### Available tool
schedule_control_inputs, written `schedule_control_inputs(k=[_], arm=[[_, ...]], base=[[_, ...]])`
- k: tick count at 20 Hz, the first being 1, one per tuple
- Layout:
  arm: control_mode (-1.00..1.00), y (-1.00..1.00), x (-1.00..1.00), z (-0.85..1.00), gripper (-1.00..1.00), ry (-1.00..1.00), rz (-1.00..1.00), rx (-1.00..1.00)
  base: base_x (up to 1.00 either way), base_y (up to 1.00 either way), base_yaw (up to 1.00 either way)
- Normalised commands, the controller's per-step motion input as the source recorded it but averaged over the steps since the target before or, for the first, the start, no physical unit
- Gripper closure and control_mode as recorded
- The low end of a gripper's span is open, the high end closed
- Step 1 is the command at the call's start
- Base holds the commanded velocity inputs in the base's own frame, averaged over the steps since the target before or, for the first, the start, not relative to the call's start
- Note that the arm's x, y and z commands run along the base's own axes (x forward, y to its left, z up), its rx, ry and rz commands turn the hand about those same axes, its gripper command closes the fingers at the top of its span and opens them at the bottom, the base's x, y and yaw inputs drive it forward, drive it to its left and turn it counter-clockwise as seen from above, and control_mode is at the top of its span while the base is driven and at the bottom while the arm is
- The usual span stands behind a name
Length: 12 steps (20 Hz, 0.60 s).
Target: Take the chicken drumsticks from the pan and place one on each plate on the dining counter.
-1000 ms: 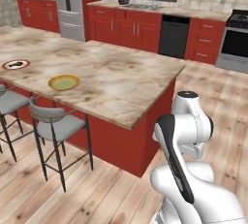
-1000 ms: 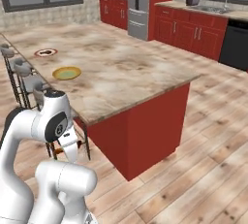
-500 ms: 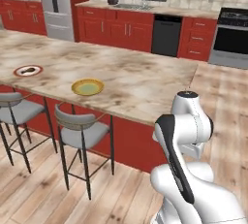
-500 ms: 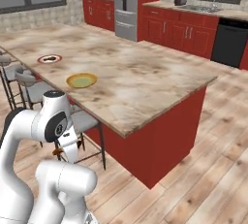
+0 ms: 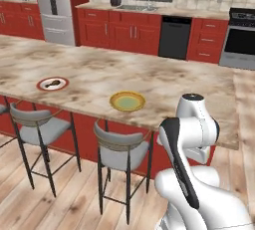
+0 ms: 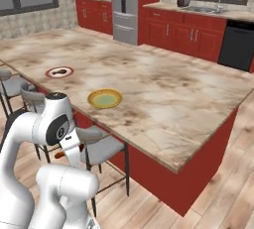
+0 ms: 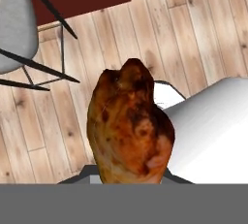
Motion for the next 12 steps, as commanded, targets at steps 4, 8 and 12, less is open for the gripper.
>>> schedule_control_inputs(k=[4, 8, 12], arm=[[1.0, 0.0, 0.0, 0.0, 1.0, 0.0, 0.0, 0.0], [1.0, 0.0, 0.0, 0.0, 1.0, 0.0, 0.0, 0.0], [1.0, 0.0, 0.0, 0.0, 1.0, 0.0, 0.0, 0.0]], base=[[0.39, 0.79, -0.11], [0.47, 0.37, -0.08], [0.5, 0.09, -0.06]])
